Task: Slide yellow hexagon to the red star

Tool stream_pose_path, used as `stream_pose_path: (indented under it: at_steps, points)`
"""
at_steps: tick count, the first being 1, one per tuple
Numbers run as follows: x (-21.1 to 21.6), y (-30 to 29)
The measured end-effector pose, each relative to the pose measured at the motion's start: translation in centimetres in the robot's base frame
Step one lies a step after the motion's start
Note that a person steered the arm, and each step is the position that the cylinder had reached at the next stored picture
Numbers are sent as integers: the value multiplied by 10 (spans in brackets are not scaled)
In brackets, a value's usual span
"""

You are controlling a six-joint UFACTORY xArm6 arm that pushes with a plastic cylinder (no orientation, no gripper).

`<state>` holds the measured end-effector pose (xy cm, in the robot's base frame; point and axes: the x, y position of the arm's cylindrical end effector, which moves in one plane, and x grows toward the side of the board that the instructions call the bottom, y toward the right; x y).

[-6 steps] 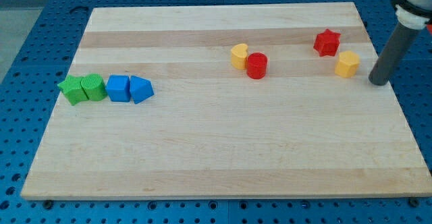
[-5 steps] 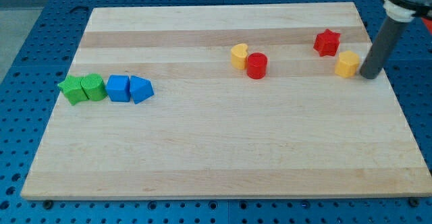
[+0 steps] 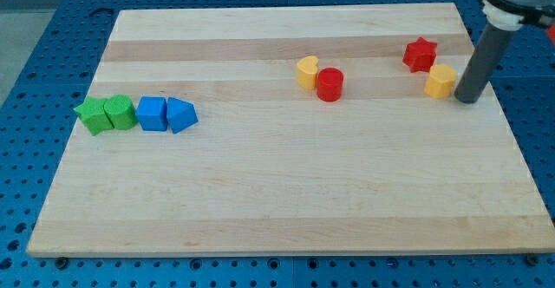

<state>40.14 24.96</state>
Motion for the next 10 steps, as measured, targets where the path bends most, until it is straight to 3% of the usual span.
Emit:
stream_pose_path:
  at_steps: [3, 5, 6, 8, 10]
  points:
    - [17, -12]
    - [7, -59]
    - [-6, -59]
    - [30, -56]
    - [22, -30]
